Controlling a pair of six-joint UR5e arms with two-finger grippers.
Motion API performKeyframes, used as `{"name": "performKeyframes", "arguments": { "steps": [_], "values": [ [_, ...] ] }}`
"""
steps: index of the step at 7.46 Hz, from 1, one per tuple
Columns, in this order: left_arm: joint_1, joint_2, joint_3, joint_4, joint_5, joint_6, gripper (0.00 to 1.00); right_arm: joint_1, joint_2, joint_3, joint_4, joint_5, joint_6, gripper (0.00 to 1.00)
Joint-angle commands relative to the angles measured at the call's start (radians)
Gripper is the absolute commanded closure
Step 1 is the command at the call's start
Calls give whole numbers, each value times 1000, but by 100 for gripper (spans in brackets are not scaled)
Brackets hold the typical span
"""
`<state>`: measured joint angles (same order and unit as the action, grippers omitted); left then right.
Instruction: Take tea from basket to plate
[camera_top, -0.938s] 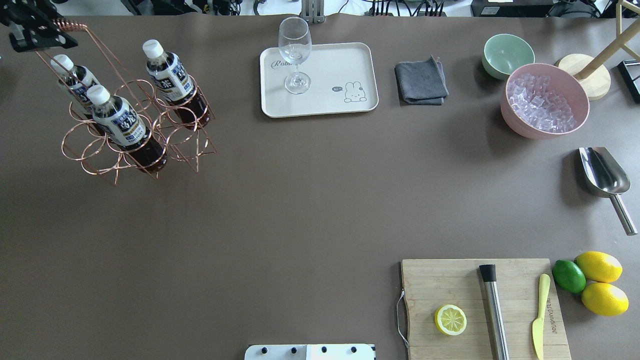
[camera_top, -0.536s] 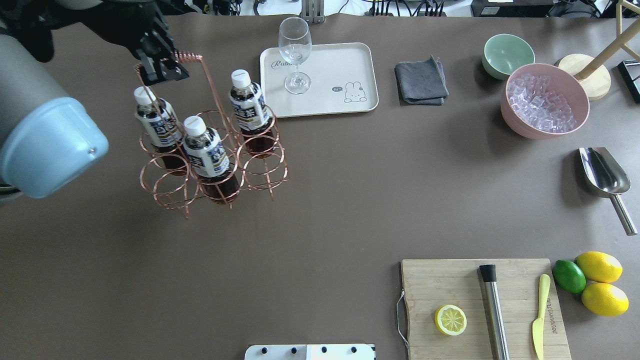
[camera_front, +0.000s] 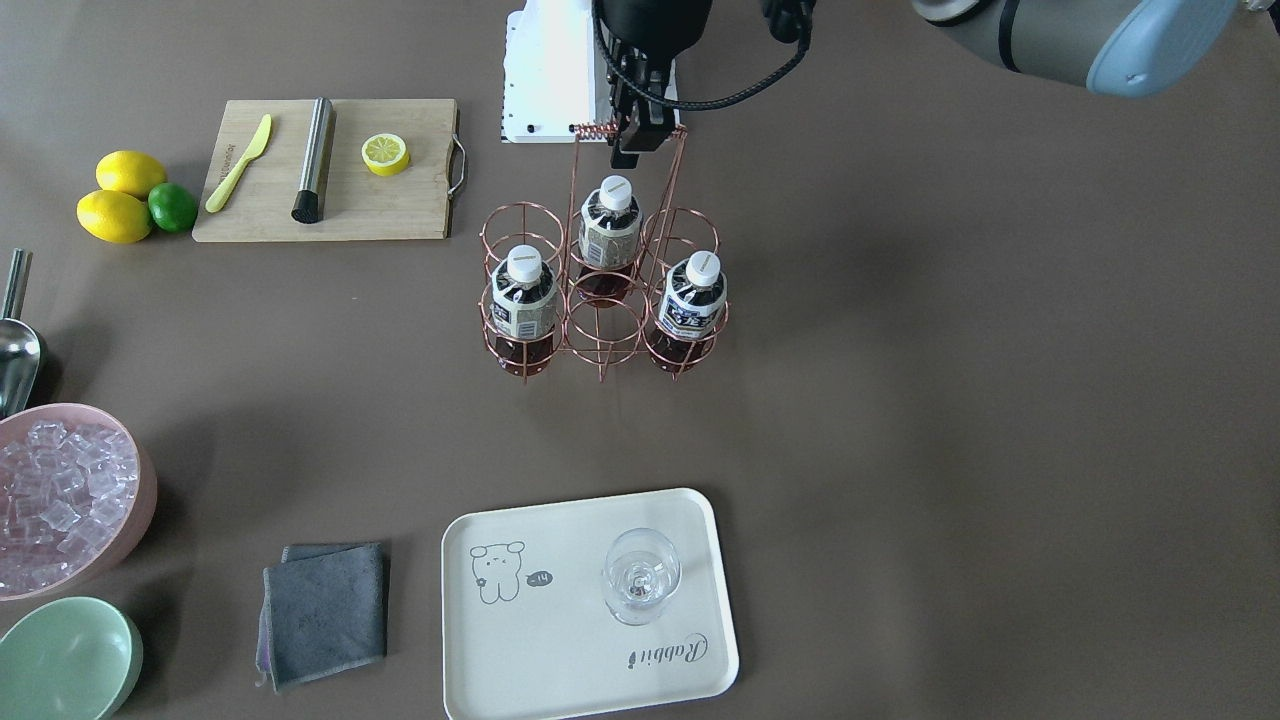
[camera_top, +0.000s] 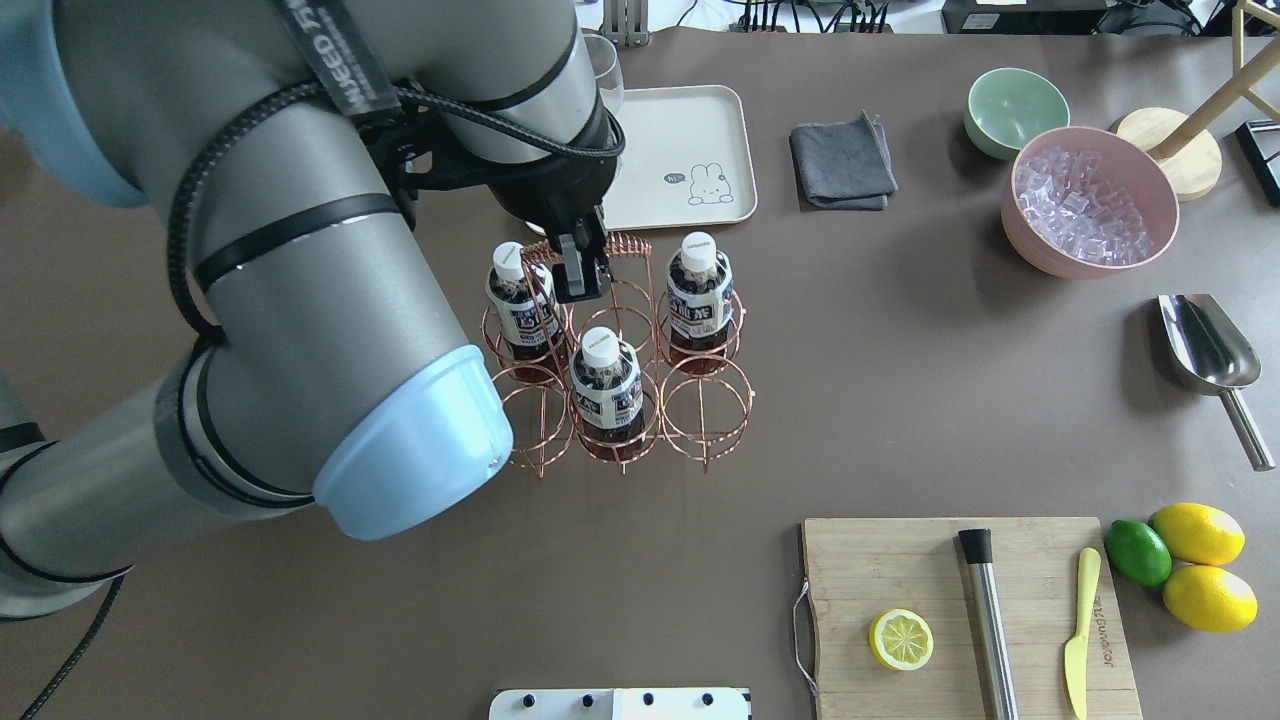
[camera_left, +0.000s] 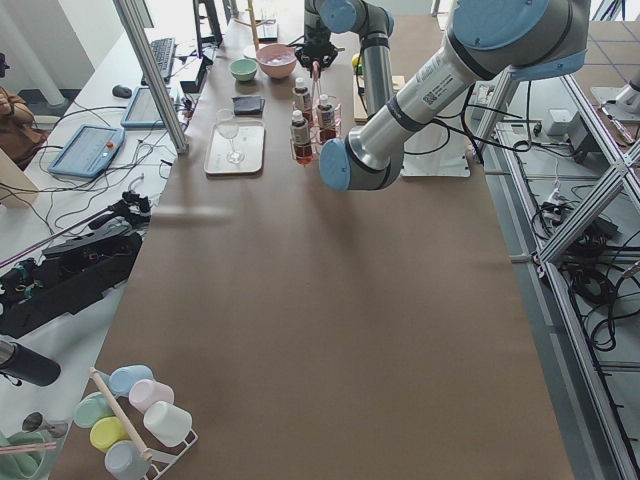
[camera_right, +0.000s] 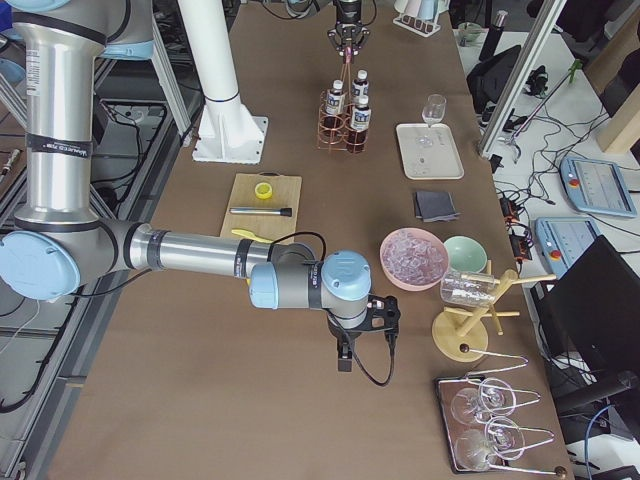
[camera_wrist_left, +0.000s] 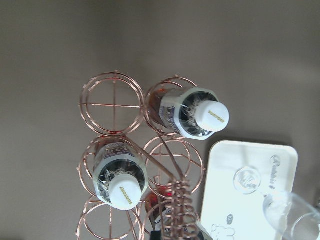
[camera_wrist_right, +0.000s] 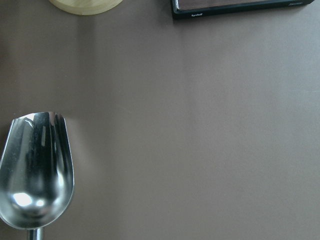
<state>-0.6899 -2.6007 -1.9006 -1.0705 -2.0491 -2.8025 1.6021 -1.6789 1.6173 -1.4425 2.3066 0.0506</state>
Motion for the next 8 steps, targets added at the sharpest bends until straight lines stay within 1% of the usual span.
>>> {"name": "performKeyframes", "arguments": {
  "steps": [1,2,3,4,5,6,8],
  "values": [
    [104,-50,48,-11,19,-3,100,-16,1,-2,-1,5,0,1],
    [113,-49,48,-11,20,-5,100,-33,1,3,-1,5,-2,1],
    [115,-42,48,-11,20,-5,100,-36,5,4,-7,28,-2,1],
    [113,-39,46,-11,20,-5,100,-36,-5,-20,-3,147,-12,1],
    [112,-38,48,-11,20,-3,100,-44,7,-23,5,236,-9,1],
    [113,-33,51,-11,20,-3,100,-85,37,-19,63,246,-9,1],
    [113,-10,48,-12,20,0,100,-204,47,-19,323,244,3,1]
  ]
}}
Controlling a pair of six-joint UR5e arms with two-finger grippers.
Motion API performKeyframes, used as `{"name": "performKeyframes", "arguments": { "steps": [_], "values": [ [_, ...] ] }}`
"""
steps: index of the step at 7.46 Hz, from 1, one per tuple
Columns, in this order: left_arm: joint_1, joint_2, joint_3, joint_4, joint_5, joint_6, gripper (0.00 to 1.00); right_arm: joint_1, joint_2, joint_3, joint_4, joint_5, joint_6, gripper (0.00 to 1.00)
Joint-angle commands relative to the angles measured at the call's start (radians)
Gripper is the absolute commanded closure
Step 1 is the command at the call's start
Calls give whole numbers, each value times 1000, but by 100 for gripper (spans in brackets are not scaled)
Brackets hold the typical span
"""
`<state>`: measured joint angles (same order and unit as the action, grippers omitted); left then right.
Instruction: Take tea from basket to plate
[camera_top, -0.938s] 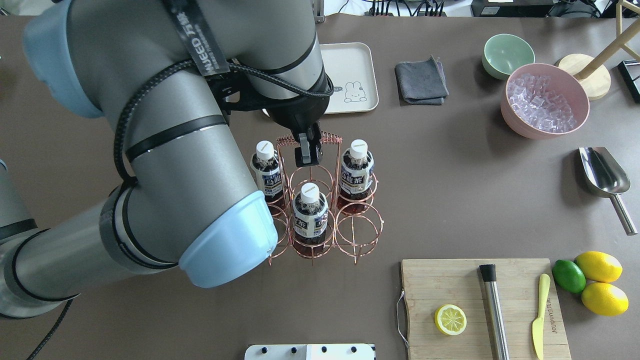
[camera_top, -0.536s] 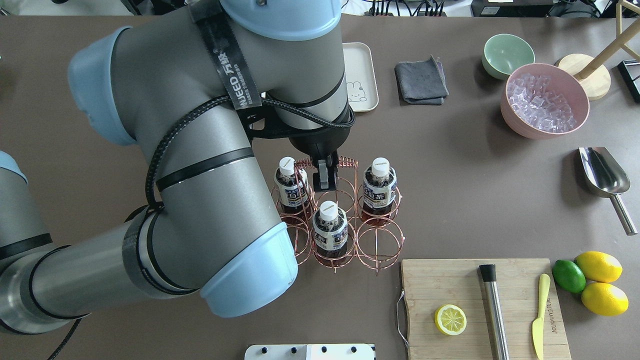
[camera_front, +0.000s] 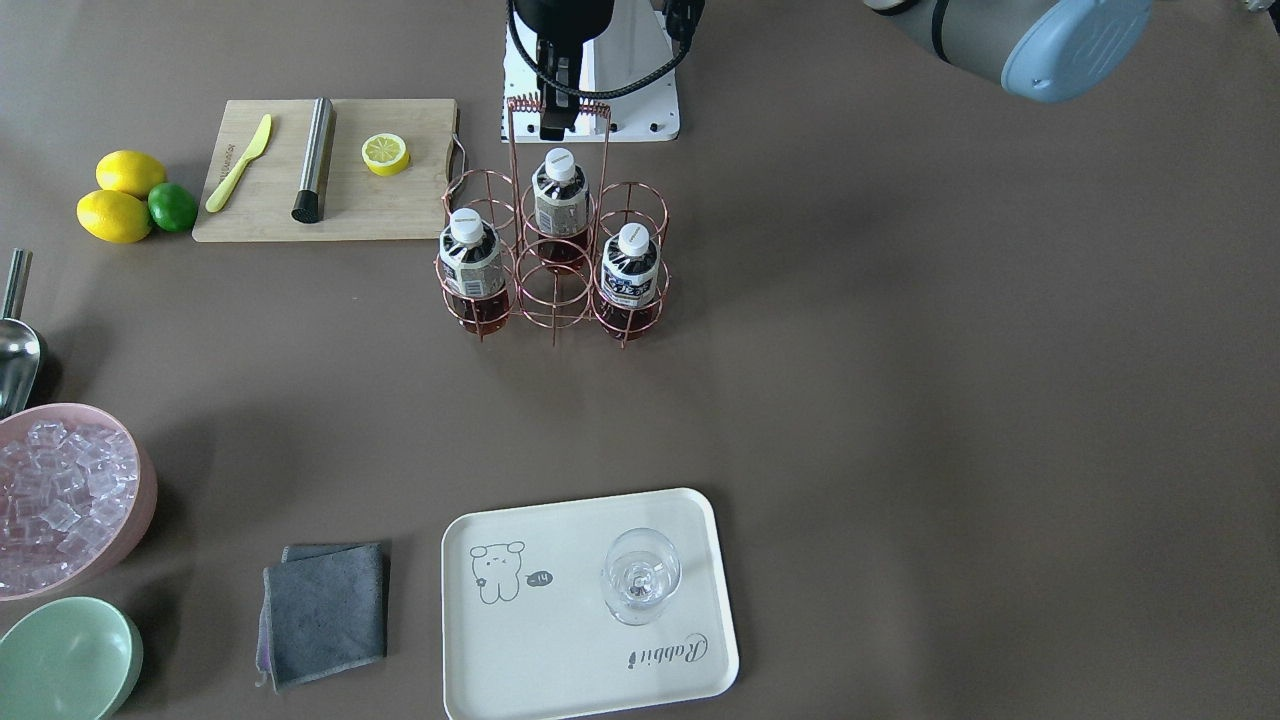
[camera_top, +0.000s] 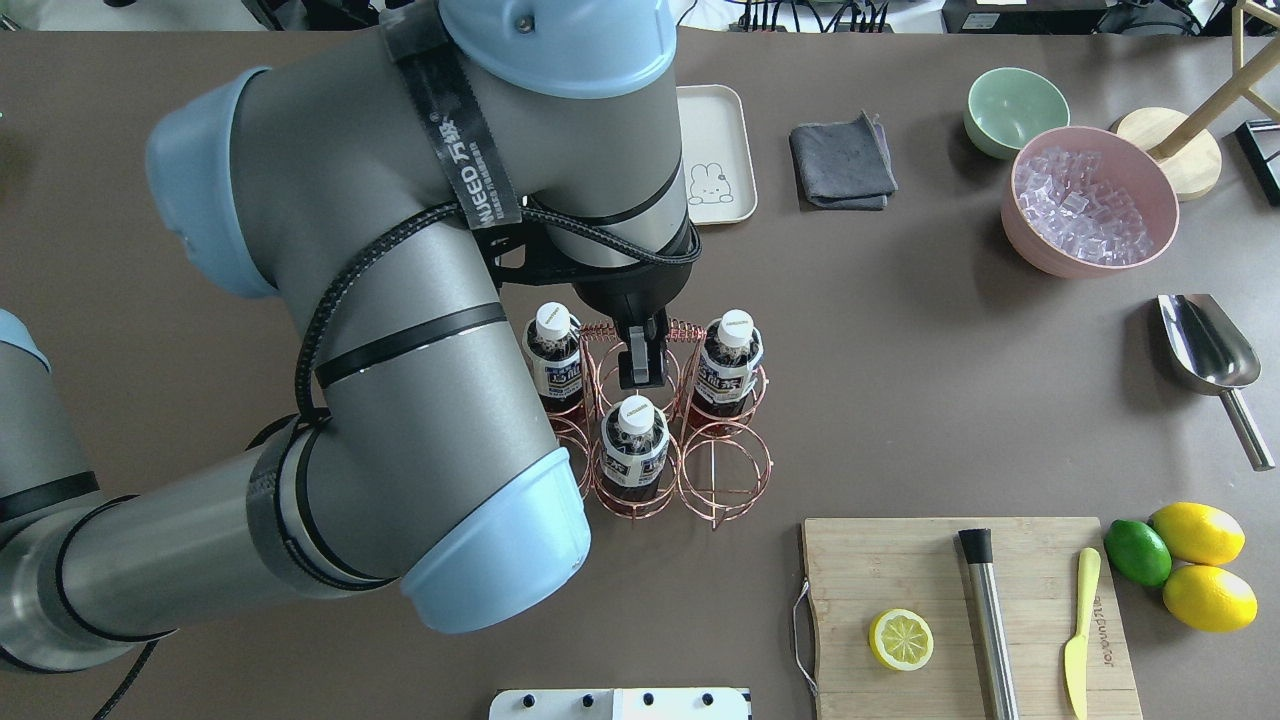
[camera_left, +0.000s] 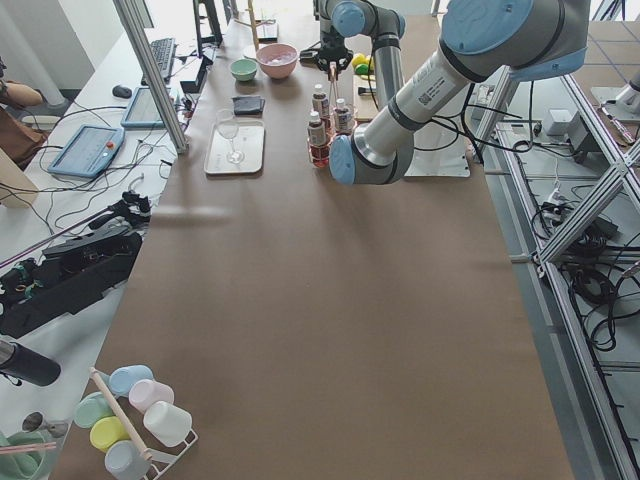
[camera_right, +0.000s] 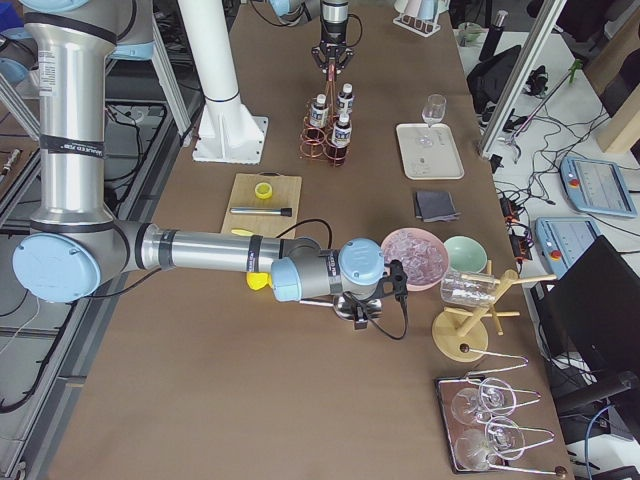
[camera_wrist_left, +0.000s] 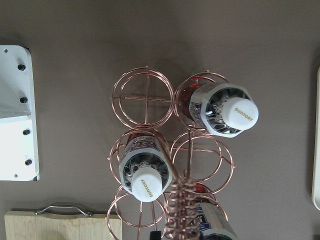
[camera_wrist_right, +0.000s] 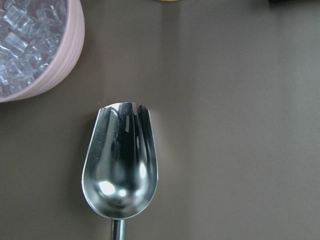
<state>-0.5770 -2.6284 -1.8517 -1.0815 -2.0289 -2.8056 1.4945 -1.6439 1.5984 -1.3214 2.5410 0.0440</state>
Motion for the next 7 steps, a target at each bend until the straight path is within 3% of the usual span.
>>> {"name": "performKeyframes", "arguments": {
  "steps": [1,3,7],
  "values": [
    [-1,21,-3,-1,-1,3,100,-138,41,-6,268,10,8,1],
    [-3,24,-6,-1,-1,3,100,-262,133,61,352,-4,10,1],
    [-4,22,-8,-1,1,1,100,-436,350,55,435,-132,27,1]
  ]
}}
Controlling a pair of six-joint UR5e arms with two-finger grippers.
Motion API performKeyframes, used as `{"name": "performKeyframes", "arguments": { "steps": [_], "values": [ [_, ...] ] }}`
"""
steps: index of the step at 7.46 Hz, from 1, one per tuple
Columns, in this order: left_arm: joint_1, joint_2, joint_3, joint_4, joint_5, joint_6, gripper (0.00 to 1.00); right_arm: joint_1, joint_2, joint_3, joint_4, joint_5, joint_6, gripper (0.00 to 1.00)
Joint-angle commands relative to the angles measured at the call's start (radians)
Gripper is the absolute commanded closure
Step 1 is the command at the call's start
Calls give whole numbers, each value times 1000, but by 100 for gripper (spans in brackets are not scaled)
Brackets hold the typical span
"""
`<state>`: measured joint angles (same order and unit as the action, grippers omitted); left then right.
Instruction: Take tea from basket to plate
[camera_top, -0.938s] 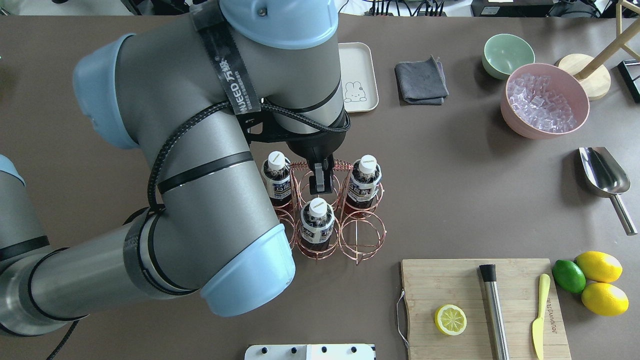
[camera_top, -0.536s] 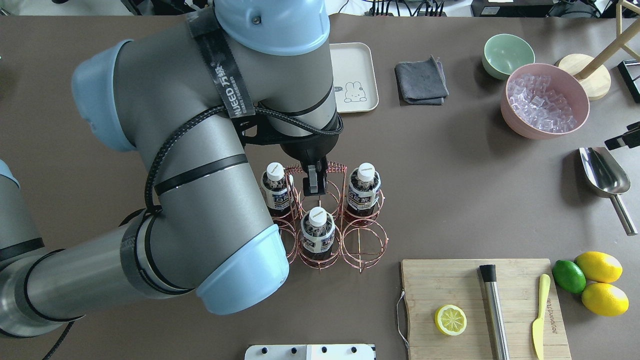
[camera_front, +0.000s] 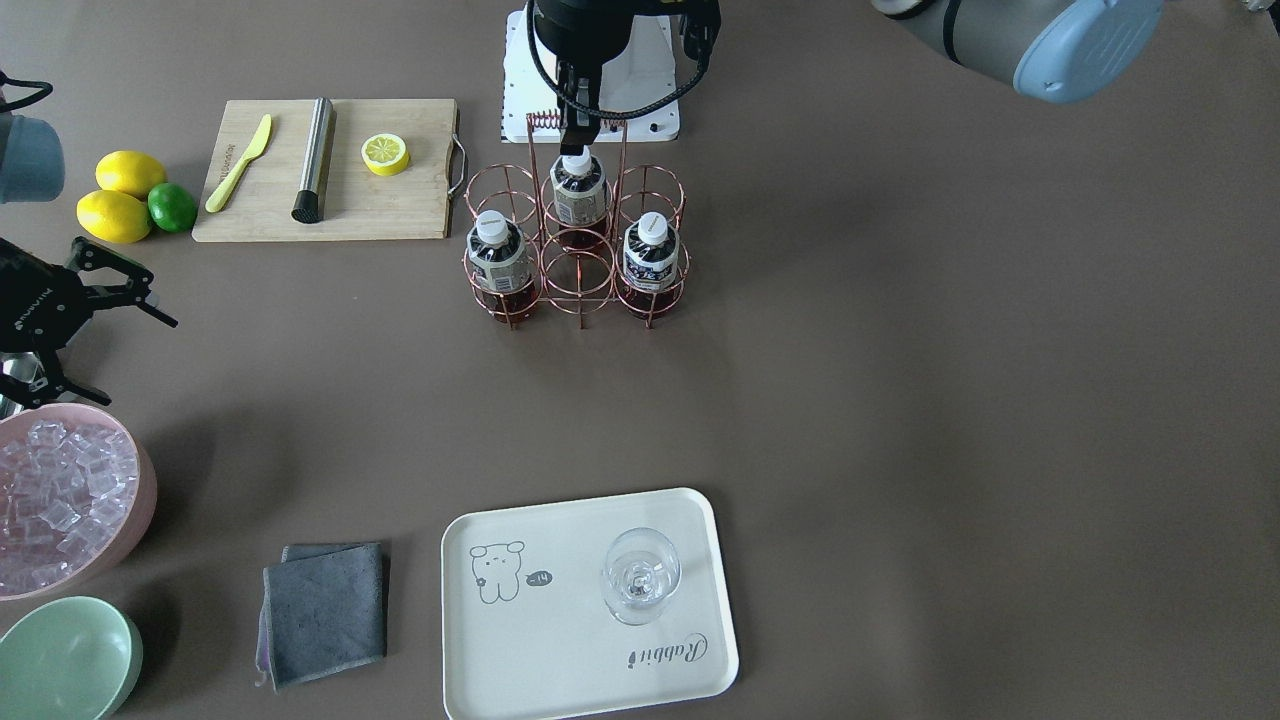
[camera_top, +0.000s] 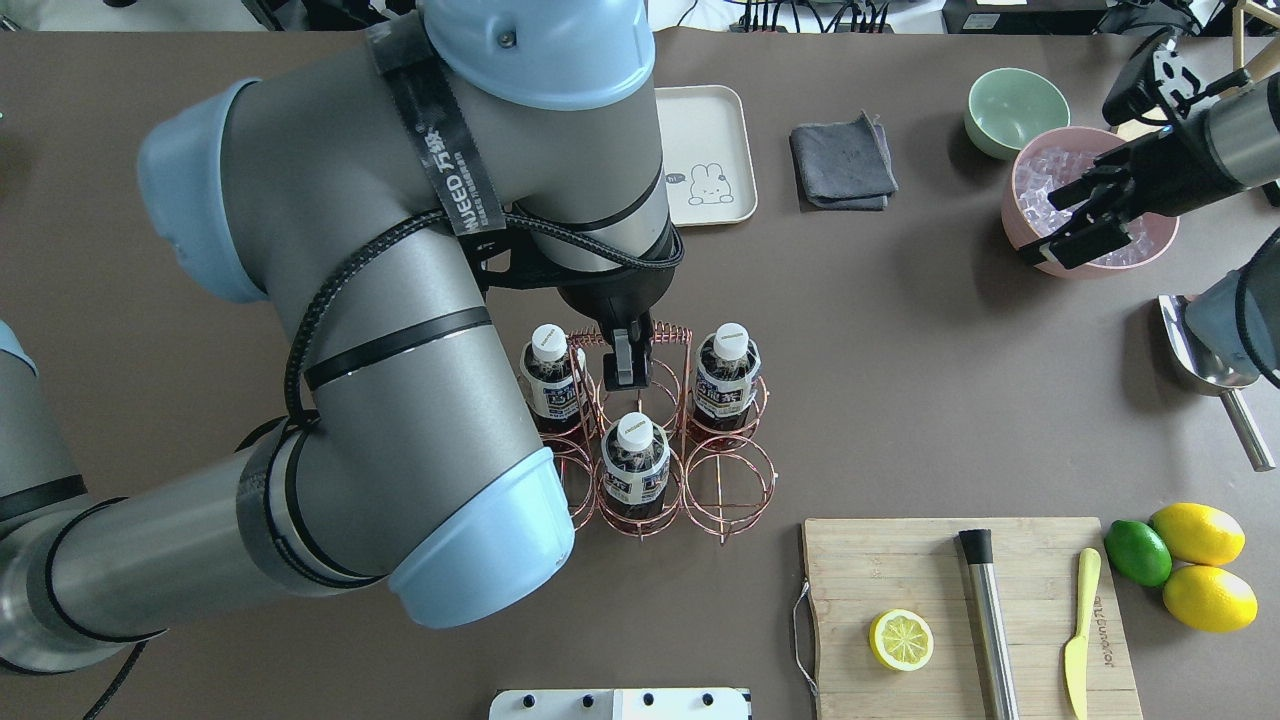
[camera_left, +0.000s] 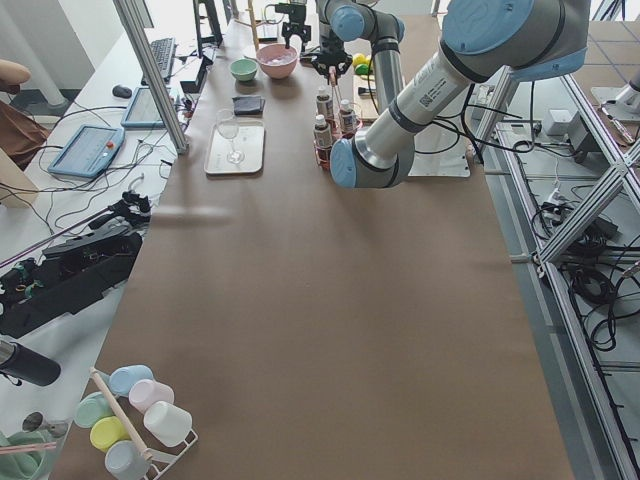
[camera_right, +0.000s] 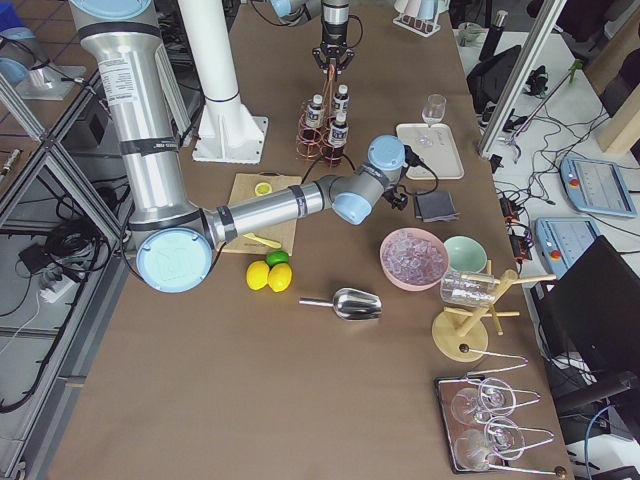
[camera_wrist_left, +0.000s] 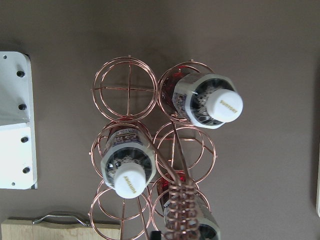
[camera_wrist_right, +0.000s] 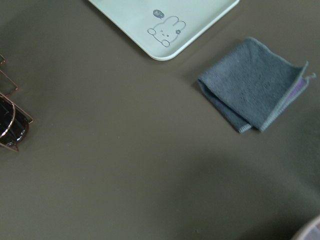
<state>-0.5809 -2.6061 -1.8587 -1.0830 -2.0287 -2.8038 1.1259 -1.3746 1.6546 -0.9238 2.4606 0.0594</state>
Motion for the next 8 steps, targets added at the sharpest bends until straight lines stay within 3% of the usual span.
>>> {"name": "performKeyframes", "arguments": {
  "steps": [1,3,4,8],
  "values": [
    [-4,-2,-2,0,1,-2,100,-77,135,5,39,-51,11,1],
    [-5,-3,-4,0,1,-2,100,-83,145,-22,225,-42,20,1],
    [-5,-5,-4,2,1,-2,100,-98,137,-18,355,4,26,1],
    [-7,-2,-13,2,-1,-2,100,-130,128,4,589,52,160,0]
  ]
}}
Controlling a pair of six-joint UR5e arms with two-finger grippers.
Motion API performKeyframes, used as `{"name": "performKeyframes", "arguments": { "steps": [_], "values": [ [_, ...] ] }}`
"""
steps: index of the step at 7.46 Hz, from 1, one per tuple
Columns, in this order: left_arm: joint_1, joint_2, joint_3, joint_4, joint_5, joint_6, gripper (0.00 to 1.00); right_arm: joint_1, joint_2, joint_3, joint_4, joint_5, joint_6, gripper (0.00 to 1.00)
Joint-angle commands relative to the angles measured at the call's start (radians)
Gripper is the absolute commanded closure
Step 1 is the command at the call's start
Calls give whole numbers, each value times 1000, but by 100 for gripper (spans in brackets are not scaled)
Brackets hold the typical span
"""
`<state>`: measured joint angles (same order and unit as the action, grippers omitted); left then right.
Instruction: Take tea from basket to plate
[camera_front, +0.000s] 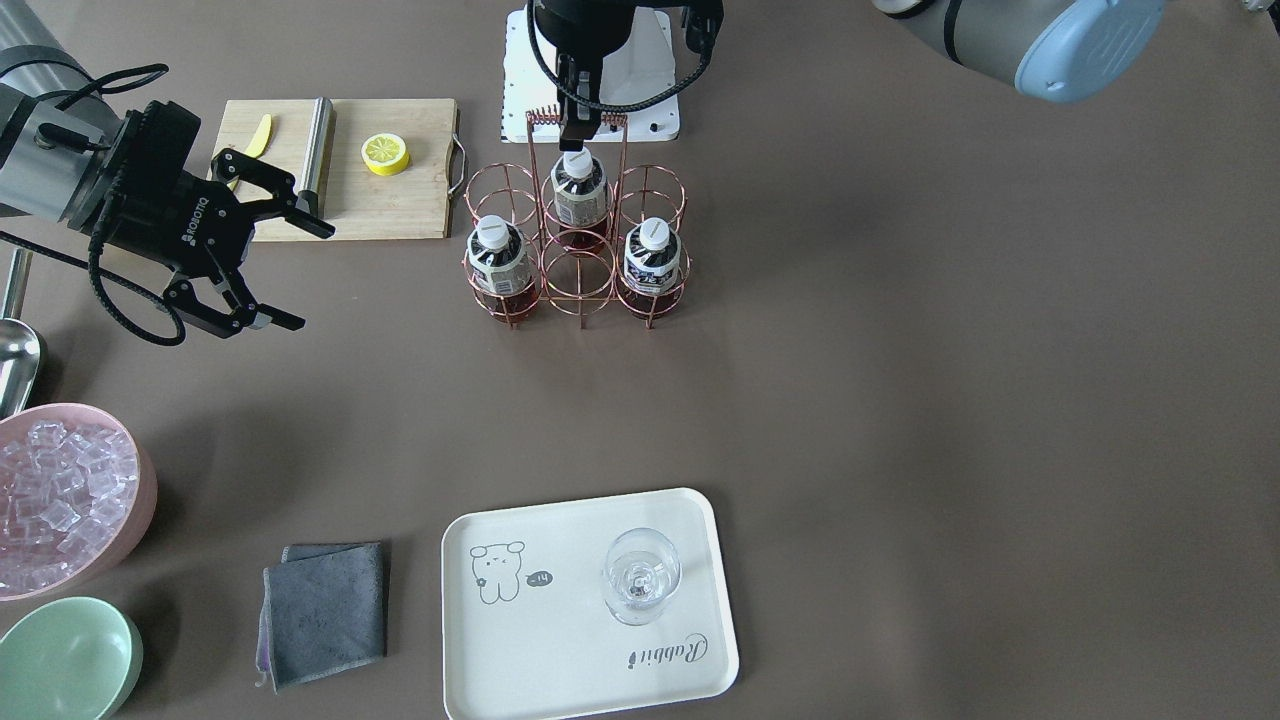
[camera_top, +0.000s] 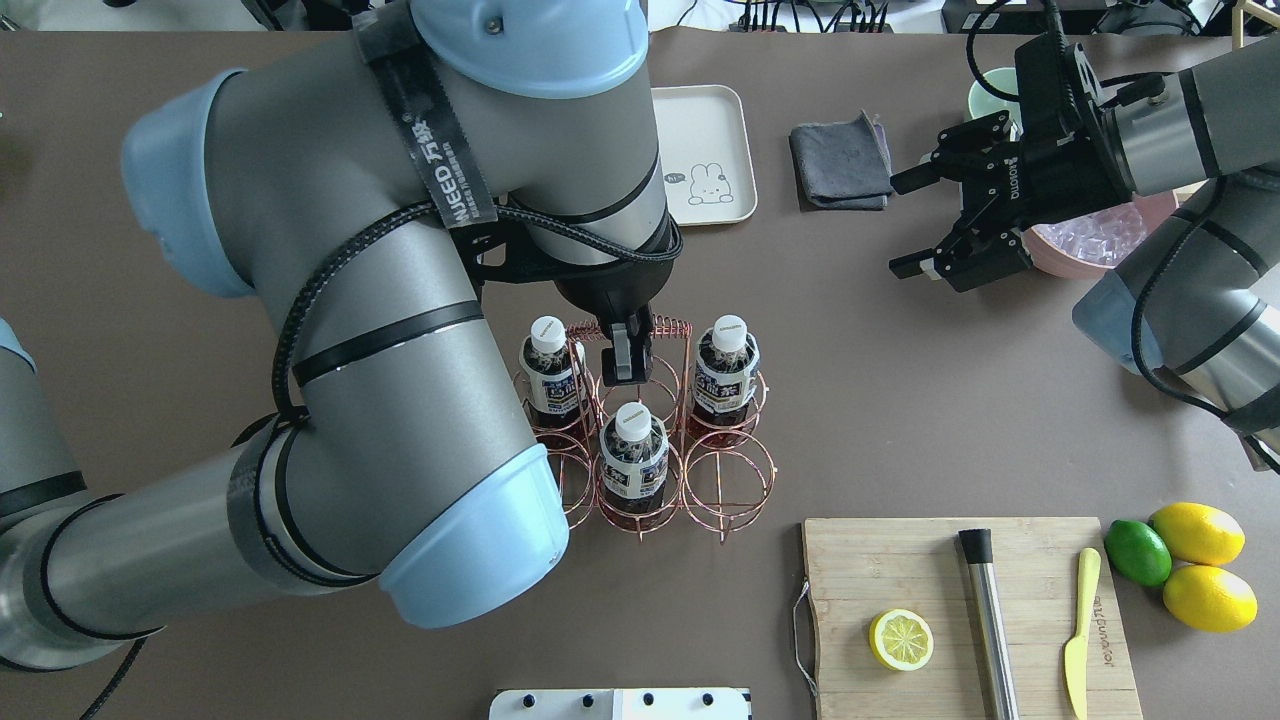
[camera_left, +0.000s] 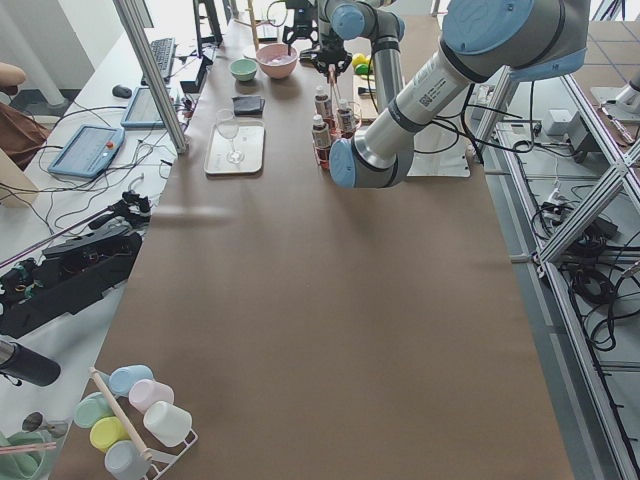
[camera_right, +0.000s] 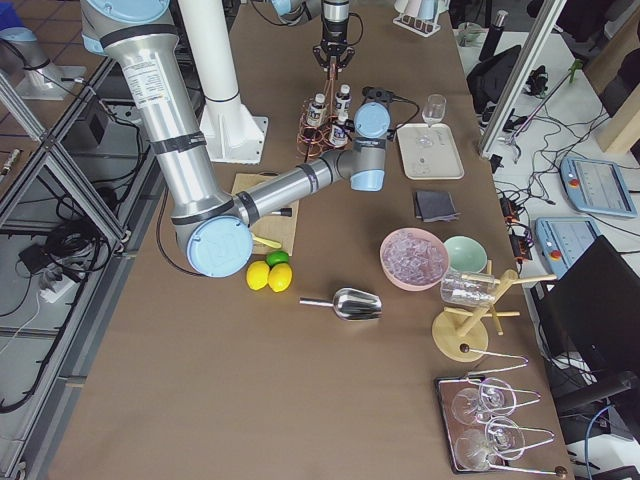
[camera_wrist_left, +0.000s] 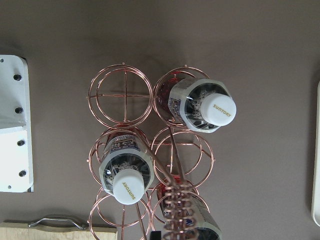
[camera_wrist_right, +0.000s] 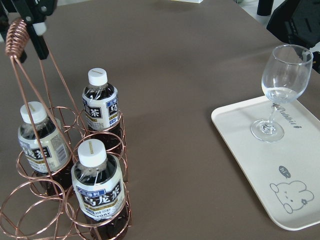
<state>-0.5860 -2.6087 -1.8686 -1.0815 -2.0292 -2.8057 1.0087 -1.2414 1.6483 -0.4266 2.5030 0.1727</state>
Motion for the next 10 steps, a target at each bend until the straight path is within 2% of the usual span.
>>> {"name": "performKeyframes", "arguments": {
  "steps": [1,3,6,10],
  "values": [
    [0,1,-1,0,0,0,100,-42,-12,7,168,7,57,1],
    [0,1,-1,0,0,0,100,-132,-10,8,277,-34,172,3],
    [5,1,0,0,0,-2,100,-254,14,7,285,-166,194,2],
    [6,-1,0,0,0,-2,100,-298,28,-16,285,-245,174,3]
  ]
}}
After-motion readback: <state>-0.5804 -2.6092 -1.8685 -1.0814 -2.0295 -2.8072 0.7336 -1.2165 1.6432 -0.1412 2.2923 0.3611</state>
